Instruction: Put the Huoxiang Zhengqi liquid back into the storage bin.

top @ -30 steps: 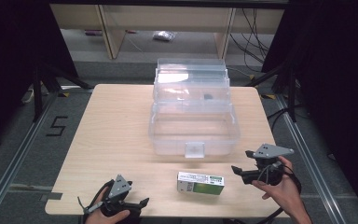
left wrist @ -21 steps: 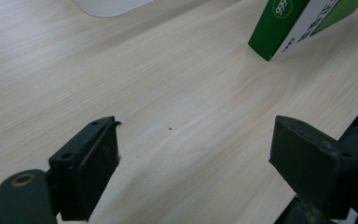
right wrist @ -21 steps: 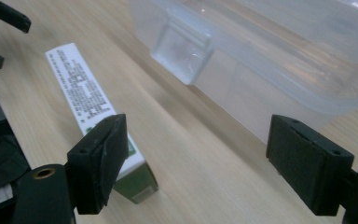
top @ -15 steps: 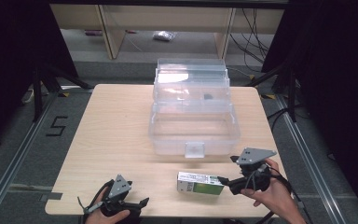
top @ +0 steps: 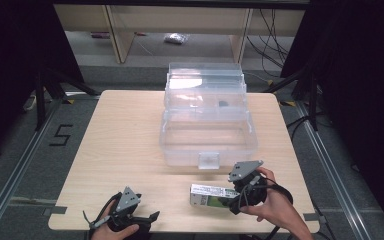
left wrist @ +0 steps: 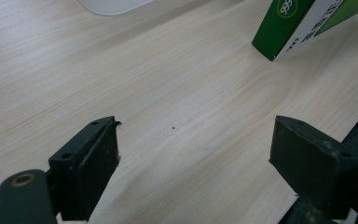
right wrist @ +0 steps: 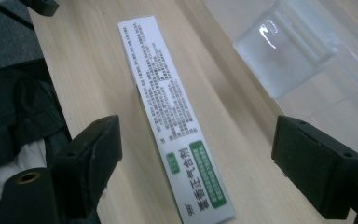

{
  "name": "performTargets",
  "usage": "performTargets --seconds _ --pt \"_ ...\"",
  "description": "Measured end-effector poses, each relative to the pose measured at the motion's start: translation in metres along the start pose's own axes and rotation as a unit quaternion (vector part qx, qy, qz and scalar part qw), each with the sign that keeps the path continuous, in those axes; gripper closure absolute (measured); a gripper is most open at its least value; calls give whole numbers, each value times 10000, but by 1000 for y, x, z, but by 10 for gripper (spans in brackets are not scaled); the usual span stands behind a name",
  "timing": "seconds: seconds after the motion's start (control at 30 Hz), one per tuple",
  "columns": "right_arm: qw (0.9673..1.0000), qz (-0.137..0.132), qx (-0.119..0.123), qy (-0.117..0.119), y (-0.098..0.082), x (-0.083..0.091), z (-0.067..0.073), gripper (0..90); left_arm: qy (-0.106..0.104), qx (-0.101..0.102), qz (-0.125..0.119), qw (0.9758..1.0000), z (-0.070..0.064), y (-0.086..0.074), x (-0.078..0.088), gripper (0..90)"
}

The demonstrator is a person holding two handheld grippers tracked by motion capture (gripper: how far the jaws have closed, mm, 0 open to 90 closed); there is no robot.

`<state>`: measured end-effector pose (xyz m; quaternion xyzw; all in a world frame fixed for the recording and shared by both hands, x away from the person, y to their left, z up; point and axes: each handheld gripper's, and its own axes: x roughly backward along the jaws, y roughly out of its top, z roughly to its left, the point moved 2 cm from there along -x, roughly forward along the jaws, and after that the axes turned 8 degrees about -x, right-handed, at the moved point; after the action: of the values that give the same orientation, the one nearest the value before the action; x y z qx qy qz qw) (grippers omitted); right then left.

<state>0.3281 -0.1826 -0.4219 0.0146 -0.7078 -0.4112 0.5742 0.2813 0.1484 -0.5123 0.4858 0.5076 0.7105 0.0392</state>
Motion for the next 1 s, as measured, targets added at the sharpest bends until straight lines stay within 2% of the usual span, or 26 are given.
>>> performTargets --seconds 0.03,0.07,0.1,0.2,0.33,0.37,0.4,0.47,0.53,0.57,0.6,0.7,0.8,0.83,0.97,1.0 --pt "10000 52 50 41 2 -2 1 169 -2 32 -16 10000 0 0 0 148" --pt "9999 133 -9 21 3 -3 2 169 9 22 -25 10000 0 0 0 148" --pt "9998 135 103 73 5 -6 3 169 46 63 -91 9999 -1 0 -1 148" --pt "9993 269 236 83 9 -12 3 170 32 32 -37 10000 0 0 -1 148" --pt "9988 395 275 80 13 -18 3 179 47 63 -54 10000 -1 0 -1 148" --pt "9980 537 323 116 15 -22 4 178 44 69 -52 10000 -1 0 -1 148" --pt "9976 576 351 128 16 -22 4 178 14 57 9 10000 0 0 -1 148" --pt "9971 655 364 138 17 -26 5 180 29 121 -110 9999 -2 0 -2 148" --pt "9962 738 420 179 18 -29 6 186 34 118 -114 9999 -2 0 -2 148" --pt "9957 784 451 175 19 -30 7 187 9 76 -30 10000 -1 0 -1 148" --pt "9955 842 392 159 19 -30 8 191 34 91 -58 9999 -2 0 -1 148" --pt "9937 984 503 193 21 -36 8 207 46 120 -96 9999 -2 0 -1 148" --pt "9926 1100 483 195 22 -39 9 223 27 51 13 10000 0 0 -1 148" --pt "9919 1117 549 236 23 -41 9 227 23 74 -13 10000 -1 0 -1 148" --pt "9898 1292 537 253 23 -47 10 242 75 60 -41 9999 -1 0 -1 148" --pt "9895 1285 610 244 23 -48 9 249 -4 61 -8 10000 -1 0 0 148"
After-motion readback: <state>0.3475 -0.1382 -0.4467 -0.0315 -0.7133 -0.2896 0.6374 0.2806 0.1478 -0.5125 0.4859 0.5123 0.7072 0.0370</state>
